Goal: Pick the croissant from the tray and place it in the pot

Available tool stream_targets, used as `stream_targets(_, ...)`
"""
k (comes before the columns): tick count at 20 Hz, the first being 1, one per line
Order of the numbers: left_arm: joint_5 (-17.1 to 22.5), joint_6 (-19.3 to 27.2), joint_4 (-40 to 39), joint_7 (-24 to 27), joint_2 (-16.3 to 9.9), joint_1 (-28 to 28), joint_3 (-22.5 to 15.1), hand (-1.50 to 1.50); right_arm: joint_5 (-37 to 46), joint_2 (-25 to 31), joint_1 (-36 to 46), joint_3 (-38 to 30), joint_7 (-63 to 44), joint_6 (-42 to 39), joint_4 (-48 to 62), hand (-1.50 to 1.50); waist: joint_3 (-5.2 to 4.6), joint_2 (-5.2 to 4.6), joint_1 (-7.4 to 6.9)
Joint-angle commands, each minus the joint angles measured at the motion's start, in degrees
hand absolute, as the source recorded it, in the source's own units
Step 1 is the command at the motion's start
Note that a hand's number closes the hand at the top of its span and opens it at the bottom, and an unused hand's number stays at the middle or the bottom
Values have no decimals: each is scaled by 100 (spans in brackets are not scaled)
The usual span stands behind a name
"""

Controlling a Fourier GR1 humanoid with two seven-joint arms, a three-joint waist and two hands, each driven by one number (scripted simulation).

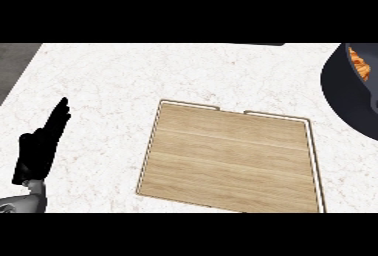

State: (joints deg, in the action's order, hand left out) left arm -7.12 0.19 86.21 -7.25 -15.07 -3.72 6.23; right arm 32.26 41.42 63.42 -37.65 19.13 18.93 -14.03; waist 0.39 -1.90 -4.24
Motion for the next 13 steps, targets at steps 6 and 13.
stream_targets(6, -2, -29, -96, 437, 20, 506, 107, 0, -727, 367, -298, -592, 437, -1127, 298, -150, -21, 73, 146)
stream_targets(13, 126, -122, 64, -40, -83, 256, 263, 0, -1184, 701, -945, -818, 816, -1769, 109, -150, -28, 145, 308)
